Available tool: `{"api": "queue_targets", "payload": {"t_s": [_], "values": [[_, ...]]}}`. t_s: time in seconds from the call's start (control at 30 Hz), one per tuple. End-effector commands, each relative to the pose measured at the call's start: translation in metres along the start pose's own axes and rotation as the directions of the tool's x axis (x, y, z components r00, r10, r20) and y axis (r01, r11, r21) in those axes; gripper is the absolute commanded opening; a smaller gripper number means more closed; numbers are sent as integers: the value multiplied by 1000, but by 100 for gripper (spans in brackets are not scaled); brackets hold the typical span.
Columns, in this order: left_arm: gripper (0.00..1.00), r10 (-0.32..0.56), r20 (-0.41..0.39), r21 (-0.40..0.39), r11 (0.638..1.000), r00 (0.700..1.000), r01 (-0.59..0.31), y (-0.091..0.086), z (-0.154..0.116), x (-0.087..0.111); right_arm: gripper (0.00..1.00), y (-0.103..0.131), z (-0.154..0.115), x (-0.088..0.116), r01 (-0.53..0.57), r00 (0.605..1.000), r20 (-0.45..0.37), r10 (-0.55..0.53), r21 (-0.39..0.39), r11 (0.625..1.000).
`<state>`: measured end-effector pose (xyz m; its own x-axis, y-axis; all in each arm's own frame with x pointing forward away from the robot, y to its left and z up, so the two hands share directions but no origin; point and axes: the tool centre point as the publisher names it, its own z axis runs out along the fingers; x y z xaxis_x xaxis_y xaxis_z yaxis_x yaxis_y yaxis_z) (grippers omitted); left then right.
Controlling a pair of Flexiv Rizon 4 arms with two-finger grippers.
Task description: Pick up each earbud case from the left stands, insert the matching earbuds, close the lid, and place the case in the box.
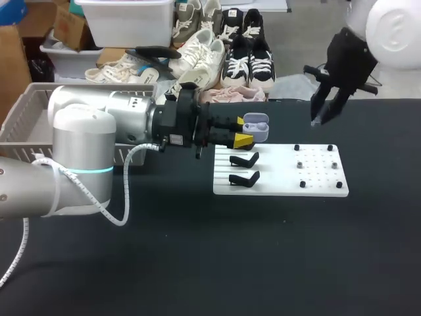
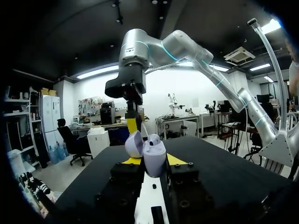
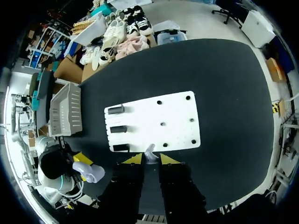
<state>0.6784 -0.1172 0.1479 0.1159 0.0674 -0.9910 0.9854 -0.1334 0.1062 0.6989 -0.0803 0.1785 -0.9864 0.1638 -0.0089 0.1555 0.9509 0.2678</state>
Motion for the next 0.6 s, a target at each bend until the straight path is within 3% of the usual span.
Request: {"api": "queue_targets", "payload": {"t_s": [0.03, 0.27, 0.6], "values": [[0, 1, 0, -3, 1000, 1000, -1, -1, 0, 0, 0, 10, -30, 14, 54, 998, -22, -54, 3, 999], [0, 1, 0, -3, 1000, 1000, -1, -1, 0, 0, 0, 34, -48, 33, 188, 979, -78, -187, 11, 982], [0, 1, 0, -3, 1000, 1000, -1, -1, 0, 0, 0, 74, -61, 55, 325, 942, -93, -324, 3, 946]]}}
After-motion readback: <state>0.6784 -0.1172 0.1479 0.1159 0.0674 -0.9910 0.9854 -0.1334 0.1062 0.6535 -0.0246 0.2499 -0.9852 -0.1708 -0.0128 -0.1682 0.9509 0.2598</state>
